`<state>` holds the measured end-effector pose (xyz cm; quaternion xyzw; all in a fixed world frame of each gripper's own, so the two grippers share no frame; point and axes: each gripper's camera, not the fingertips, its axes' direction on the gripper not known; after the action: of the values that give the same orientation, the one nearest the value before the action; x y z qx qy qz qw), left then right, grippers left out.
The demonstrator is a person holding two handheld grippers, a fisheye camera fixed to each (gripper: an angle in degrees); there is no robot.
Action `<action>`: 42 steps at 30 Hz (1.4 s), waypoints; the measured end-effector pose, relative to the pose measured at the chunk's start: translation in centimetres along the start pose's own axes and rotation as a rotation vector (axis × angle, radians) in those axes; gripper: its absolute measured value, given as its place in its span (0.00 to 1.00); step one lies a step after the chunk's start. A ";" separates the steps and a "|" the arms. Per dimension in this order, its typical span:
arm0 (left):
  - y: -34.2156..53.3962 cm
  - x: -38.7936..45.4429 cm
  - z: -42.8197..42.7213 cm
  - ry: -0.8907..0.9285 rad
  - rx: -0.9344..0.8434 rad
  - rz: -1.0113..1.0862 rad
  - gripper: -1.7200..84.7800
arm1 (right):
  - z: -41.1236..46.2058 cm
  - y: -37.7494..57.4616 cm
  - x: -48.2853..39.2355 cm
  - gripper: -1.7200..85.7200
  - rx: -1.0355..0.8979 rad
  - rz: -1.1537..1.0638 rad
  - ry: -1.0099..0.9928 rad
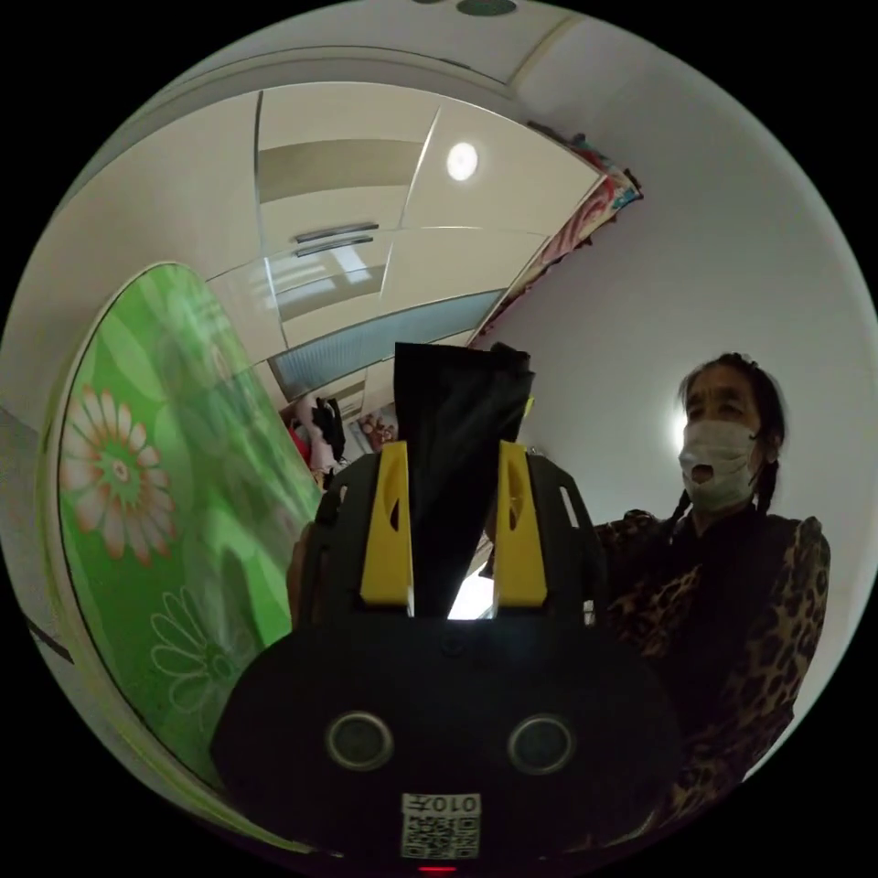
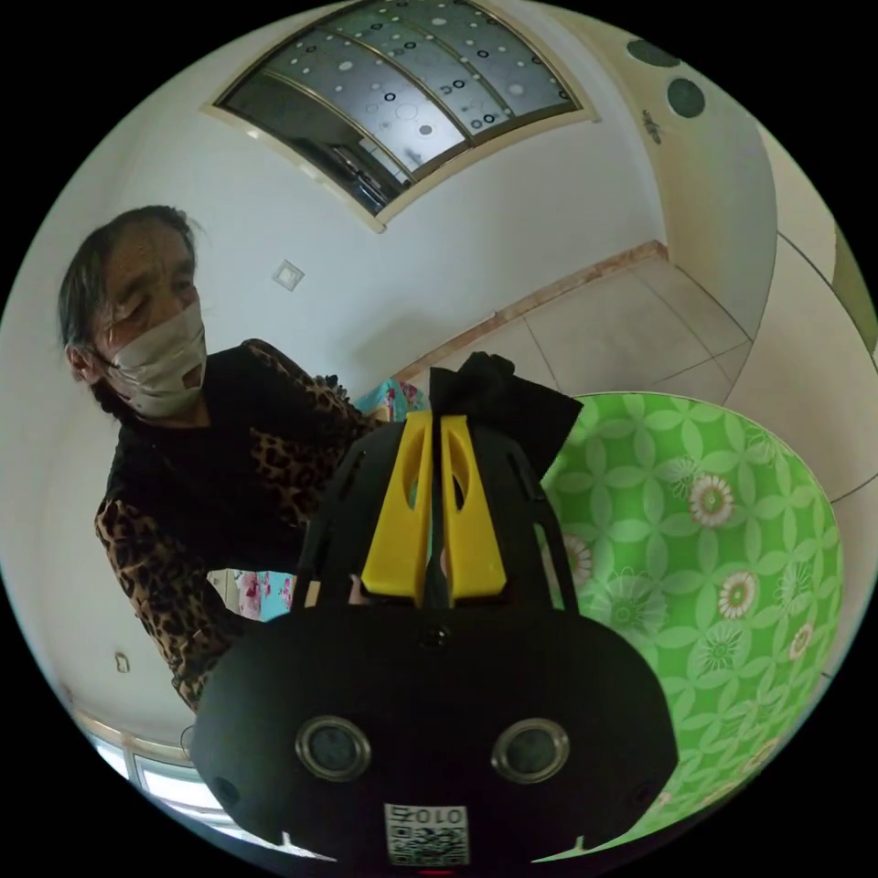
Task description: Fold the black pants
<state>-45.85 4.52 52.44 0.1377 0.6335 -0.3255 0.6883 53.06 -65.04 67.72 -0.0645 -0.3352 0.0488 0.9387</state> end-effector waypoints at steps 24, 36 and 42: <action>-1.5 2.1 4.7 0.146 -0.067 0.209 0.25 | -4.1 -6.3 -17.1 0.06 -0.093 -0.204 0.066; -1.7 4.7 11.2 0.124 -0.172 0.317 0.12 | -9.3 -4.0 -20.9 0.06 -0.071 -0.072 0.112; -2.7 6.2 14.8 -0.058 -0.193 0.260 0.08 | -14.4 0.7 -22.5 0.06 0.024 0.051 0.168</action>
<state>-36.07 -8.11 49.42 0.1422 0.6187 -0.1750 0.7526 44.86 -68.62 42.58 -0.0655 -0.2528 0.0711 0.9627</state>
